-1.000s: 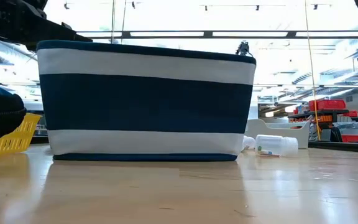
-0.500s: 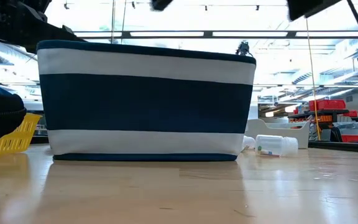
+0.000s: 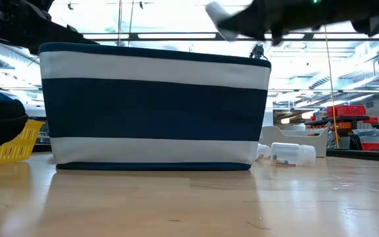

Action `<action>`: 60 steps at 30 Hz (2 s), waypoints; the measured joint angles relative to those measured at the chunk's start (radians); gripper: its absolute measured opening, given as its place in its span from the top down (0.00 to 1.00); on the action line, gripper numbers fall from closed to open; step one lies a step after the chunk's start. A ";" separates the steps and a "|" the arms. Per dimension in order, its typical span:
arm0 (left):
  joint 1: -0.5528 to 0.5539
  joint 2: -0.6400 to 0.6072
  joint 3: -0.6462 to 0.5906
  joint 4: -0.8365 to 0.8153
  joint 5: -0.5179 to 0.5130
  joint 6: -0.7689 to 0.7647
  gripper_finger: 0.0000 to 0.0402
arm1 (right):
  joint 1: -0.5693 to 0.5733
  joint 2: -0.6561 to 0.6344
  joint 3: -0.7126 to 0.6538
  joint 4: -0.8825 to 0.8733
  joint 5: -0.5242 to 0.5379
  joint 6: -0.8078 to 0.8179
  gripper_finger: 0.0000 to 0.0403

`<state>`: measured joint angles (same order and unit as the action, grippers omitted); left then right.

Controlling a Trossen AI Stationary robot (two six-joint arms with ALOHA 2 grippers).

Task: Pick & place medical supplies in basket/bin
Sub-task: Put the white roll gauze into the gray bin

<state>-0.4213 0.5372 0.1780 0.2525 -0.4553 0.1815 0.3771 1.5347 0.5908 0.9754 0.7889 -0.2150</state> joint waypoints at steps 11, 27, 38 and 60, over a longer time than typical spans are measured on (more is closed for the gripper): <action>0.003 0.013 0.000 0.092 -0.041 0.047 0.30 | -0.242 -0.113 -0.172 0.009 0.133 0.043 0.90; 0.004 0.013 0.000 0.126 -0.187 0.119 0.30 | -0.675 -0.112 -0.242 -0.082 0.150 0.114 0.90; 0.070 0.014 0.000 0.137 -0.251 0.099 0.30 | -0.820 -0.112 -0.242 -0.290 0.087 0.115 0.90; 0.129 0.055 0.000 0.130 -0.240 0.069 0.30 | -0.957 -0.111 -0.159 -0.744 -0.185 0.279 0.90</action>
<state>-0.2927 0.5919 0.1783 0.3820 -0.6949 0.2504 -0.5798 1.4239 0.4315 0.2313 0.6041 0.0645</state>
